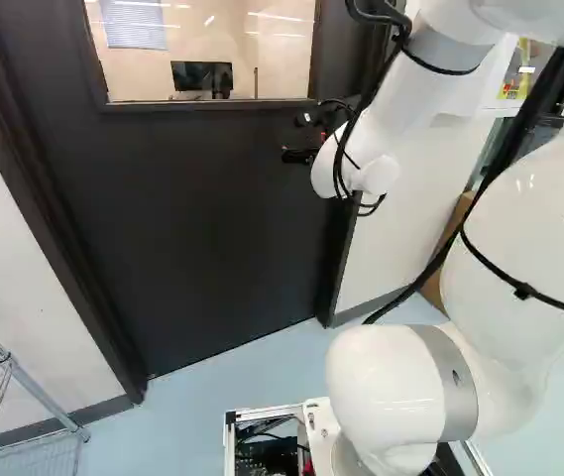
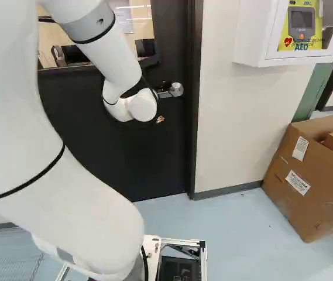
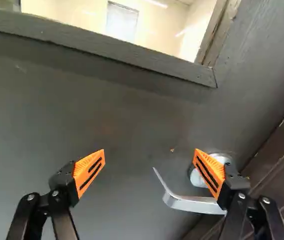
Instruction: Open the door and move inside
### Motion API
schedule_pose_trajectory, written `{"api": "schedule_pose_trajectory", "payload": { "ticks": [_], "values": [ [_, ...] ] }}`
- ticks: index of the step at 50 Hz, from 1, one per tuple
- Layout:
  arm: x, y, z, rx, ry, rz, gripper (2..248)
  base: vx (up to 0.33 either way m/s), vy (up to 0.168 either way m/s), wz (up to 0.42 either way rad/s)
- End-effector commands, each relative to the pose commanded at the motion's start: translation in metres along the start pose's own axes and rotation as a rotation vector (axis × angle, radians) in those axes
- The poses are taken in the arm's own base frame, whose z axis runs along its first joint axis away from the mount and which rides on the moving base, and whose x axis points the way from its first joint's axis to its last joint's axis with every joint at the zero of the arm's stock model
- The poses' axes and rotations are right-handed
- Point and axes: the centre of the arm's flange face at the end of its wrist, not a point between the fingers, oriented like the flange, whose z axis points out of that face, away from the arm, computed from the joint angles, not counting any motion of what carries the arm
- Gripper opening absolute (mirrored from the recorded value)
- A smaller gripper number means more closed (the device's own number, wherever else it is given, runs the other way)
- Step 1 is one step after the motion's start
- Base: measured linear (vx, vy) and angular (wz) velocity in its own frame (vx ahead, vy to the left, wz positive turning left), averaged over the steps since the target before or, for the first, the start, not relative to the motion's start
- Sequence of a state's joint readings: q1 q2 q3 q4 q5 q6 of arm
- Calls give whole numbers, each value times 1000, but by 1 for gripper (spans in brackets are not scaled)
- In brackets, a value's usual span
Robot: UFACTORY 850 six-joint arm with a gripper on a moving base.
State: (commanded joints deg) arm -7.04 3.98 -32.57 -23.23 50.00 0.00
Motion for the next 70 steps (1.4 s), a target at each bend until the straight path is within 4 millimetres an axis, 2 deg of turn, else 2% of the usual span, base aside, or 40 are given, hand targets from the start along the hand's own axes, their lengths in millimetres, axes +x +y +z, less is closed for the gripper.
{"api": "schedule_pose_trajectory", "payload": {
  "ticks": [34,70],
  "values": [
    [-34,-8,3,20,-74,25,247,0,0,0],
    [-71,-25,-14,44,-156,51,247,0,0,0]
  ]
}}
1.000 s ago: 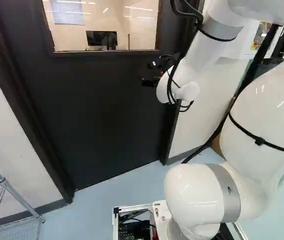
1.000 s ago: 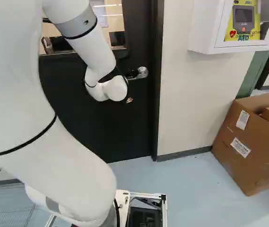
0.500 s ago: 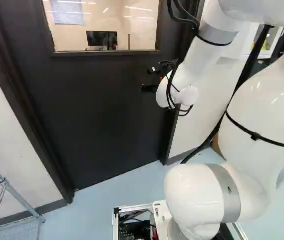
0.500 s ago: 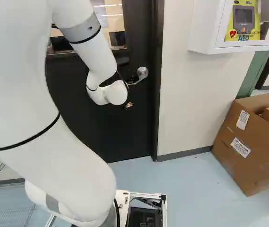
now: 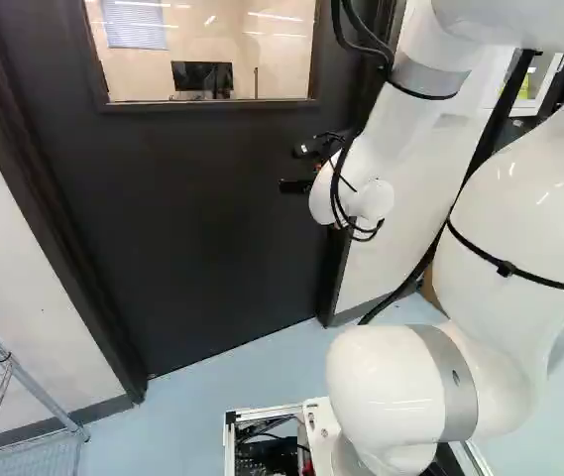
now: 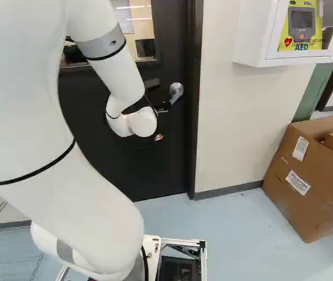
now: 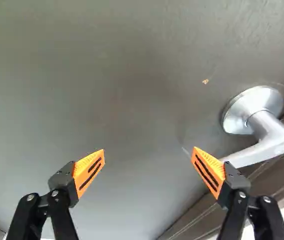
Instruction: Open the door and move inside
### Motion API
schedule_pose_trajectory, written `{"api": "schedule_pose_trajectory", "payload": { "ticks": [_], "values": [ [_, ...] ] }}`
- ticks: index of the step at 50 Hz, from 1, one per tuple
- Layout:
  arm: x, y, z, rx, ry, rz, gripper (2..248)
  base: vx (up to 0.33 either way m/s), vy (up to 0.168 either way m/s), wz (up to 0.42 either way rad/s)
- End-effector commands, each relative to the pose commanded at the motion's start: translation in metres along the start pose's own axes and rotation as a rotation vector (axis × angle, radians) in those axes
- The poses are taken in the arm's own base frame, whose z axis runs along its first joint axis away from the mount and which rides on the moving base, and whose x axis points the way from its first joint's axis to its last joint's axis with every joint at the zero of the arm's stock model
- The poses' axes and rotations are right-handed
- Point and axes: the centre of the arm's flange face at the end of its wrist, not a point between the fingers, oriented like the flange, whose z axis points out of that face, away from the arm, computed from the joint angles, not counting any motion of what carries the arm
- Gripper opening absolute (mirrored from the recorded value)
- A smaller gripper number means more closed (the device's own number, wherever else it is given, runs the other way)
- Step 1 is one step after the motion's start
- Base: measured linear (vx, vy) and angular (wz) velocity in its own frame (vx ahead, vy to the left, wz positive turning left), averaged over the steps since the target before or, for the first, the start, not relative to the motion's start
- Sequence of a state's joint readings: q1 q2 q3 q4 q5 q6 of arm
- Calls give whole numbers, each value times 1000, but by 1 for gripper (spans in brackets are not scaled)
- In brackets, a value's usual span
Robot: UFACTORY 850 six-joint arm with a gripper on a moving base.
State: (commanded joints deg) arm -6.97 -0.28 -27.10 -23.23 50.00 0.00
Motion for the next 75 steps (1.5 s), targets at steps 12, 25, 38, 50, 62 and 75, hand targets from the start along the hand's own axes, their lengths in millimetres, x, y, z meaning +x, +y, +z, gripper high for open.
{"api": "schedule_pose_trajectory", "payload": {
  "ticks": [12,25,38,50,62,75],
  "values": [
    [-12,-2,2,7,-28,9,247,0,0,0],
    [-24,-4,7,15,-57,19,247,0,0,0],
    [-28,-8,-5,14,-61,21,247,0,0,0],
    [-19,-9,-16,6,-36,13,247,0,0,0],
    [-8,-8,-22,-3,-8,4,247,0,0,0],
    [3,-7,-29,-12,23,-7,247,0,0,0]
  ]
}}
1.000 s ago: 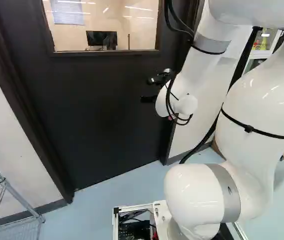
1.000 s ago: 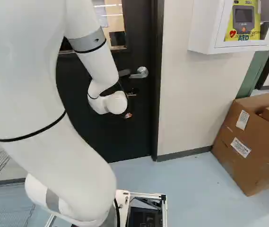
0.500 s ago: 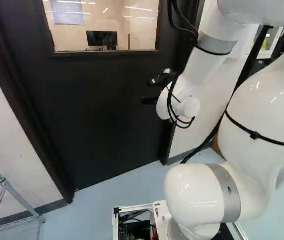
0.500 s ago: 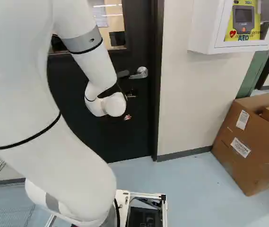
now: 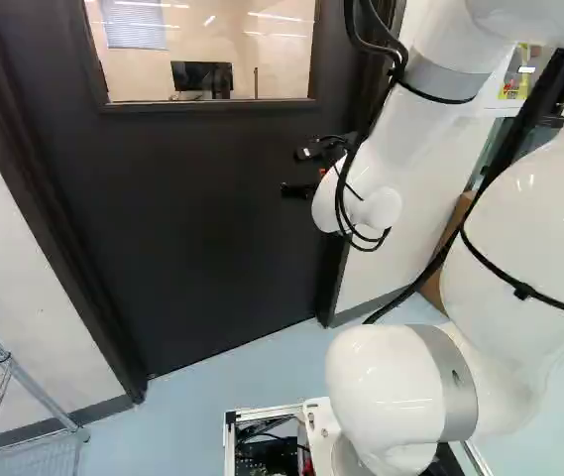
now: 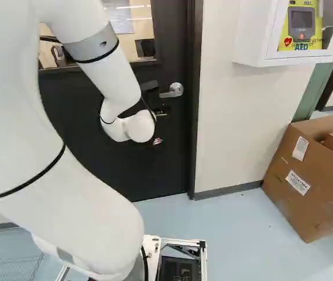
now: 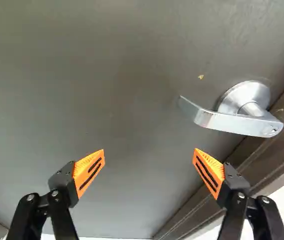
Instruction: Open the door and move inside
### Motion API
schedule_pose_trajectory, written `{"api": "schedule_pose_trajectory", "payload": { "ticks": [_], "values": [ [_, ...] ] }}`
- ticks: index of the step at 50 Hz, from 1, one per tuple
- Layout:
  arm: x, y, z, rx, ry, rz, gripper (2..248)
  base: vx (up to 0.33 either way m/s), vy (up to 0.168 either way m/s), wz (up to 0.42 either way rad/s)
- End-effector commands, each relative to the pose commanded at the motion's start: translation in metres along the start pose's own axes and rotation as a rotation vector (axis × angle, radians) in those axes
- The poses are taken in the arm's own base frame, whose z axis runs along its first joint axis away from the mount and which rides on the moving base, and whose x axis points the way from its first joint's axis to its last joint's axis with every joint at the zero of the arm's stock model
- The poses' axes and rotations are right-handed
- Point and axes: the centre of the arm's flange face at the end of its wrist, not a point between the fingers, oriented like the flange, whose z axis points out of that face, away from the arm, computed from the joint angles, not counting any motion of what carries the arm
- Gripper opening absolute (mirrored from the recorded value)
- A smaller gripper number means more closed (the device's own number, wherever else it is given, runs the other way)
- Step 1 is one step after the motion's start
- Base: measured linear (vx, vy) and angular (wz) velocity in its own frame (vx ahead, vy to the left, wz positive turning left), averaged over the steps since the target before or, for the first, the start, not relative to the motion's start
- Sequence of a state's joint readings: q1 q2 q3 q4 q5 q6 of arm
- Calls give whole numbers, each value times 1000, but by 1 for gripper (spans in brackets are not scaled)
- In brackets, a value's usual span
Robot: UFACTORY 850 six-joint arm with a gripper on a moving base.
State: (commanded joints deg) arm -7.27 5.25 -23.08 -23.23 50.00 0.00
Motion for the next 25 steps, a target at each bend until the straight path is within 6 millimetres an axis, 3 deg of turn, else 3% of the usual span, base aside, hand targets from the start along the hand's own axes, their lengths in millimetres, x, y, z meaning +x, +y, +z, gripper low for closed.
{"api": "schedule_pose_trajectory", "payload": {
  "ticks": [25],
  "values": [
    [22,2,-13,-18,60,-20,247,0,0,0]
  ]
}}
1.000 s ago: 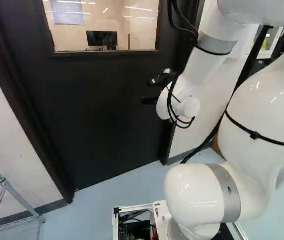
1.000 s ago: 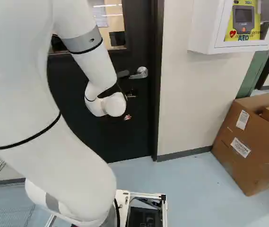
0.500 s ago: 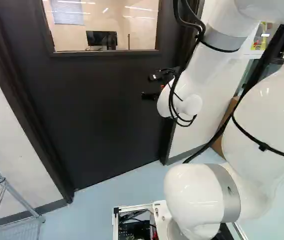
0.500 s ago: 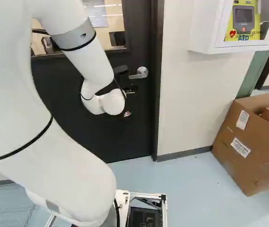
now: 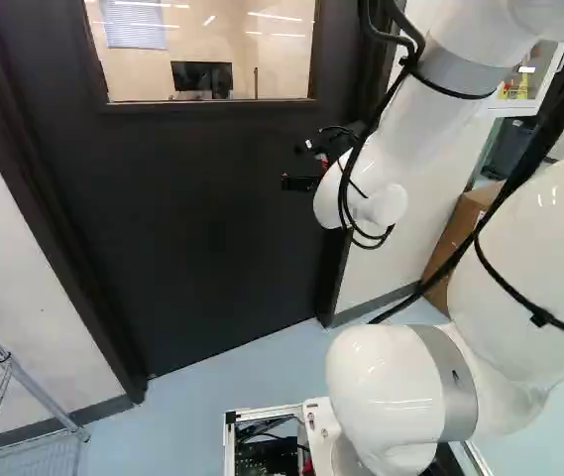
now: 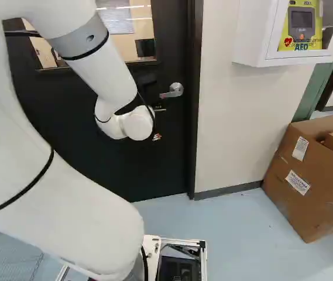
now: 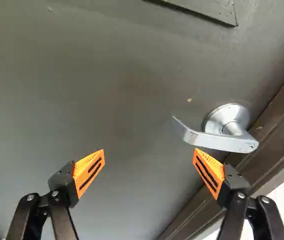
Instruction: Open the door and move inside
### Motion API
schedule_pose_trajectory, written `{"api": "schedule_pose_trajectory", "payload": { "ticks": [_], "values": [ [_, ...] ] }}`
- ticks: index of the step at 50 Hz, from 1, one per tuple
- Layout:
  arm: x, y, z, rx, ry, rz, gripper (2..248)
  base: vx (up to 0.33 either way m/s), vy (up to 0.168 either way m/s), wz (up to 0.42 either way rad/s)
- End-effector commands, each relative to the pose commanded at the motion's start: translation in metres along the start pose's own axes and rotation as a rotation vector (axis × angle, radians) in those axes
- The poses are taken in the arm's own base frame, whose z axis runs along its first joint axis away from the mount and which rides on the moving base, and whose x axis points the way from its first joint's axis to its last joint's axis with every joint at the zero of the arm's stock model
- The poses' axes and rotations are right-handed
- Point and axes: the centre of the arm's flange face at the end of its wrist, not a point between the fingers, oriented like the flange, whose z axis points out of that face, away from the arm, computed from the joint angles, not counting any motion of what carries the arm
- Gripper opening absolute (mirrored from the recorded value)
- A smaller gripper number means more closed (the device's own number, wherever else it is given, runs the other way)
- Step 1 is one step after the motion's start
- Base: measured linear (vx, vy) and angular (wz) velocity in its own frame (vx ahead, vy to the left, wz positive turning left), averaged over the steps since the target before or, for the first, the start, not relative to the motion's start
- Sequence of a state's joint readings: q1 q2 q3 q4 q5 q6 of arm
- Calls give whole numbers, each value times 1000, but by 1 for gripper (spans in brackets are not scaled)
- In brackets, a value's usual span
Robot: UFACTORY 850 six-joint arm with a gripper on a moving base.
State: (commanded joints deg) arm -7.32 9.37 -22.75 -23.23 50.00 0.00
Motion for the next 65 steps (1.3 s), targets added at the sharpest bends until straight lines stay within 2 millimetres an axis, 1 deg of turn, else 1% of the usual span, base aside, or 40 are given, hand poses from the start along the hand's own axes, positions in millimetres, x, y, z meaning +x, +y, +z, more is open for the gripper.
{"api": "schedule_pose_trajectory", "payload": {
  "ticks": [33,41,50,65],
  "values": [
    [32,6,-8,-21,78,-26,247,0,0,0],
    [35,7,-8,-23,86,-28,247,0,0,0],
    [37,9,-2,-23,85,-28,247,0,0,0],
    [39,18,15,-27,79,-26,247,0,0,0]
  ]
}}
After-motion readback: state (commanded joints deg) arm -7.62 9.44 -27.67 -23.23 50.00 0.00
